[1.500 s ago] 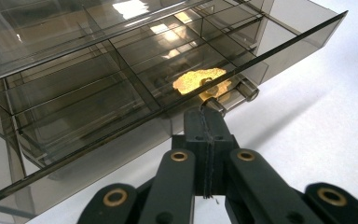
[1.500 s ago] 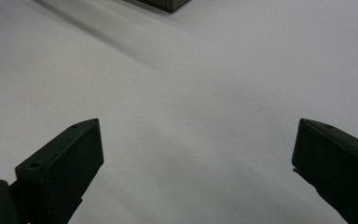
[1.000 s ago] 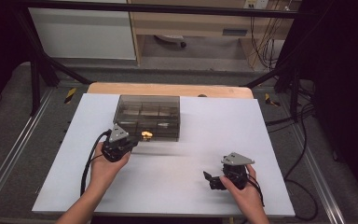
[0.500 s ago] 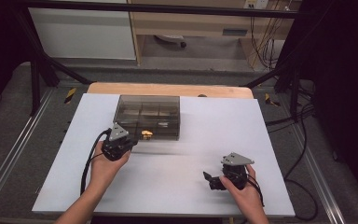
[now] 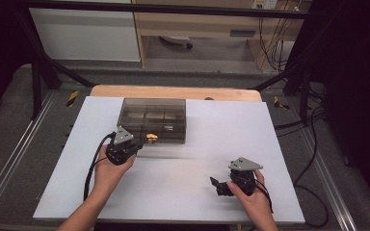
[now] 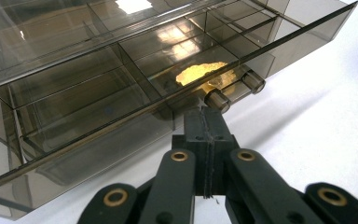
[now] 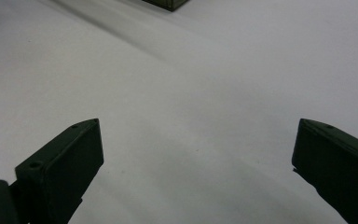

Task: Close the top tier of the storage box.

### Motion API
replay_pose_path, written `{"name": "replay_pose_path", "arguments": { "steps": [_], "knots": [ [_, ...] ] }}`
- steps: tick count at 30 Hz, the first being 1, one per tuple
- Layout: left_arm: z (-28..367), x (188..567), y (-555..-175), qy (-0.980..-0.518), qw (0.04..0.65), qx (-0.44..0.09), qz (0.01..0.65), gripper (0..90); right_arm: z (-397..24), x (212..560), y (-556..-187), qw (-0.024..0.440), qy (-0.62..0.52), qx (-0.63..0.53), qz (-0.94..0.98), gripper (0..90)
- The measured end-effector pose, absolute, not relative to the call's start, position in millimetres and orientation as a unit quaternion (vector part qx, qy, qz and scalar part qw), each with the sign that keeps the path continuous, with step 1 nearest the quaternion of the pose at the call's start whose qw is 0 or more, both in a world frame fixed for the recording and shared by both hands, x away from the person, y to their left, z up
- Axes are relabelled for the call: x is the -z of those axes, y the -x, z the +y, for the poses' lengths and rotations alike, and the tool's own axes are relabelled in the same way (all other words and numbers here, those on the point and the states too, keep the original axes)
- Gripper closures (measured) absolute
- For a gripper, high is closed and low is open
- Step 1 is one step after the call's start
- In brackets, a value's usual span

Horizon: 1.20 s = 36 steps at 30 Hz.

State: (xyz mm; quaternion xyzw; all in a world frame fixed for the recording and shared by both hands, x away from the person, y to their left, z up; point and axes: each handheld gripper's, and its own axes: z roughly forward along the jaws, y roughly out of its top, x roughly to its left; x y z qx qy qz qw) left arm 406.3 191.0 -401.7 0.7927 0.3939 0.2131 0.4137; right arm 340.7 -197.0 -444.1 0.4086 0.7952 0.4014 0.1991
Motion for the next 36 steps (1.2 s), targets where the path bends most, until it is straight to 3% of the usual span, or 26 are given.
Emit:
{"name": "replay_pose_path", "arguments": {
  "steps": [36],
  "knots": [
    [188.7, 402.5, -416.4, -0.785, 0.417, -0.212, 0.406, 89.8, -197.7, 444.0, -340.9, 0.200, -0.408, -0.402, 0.795, 2.8]
  ]
}}
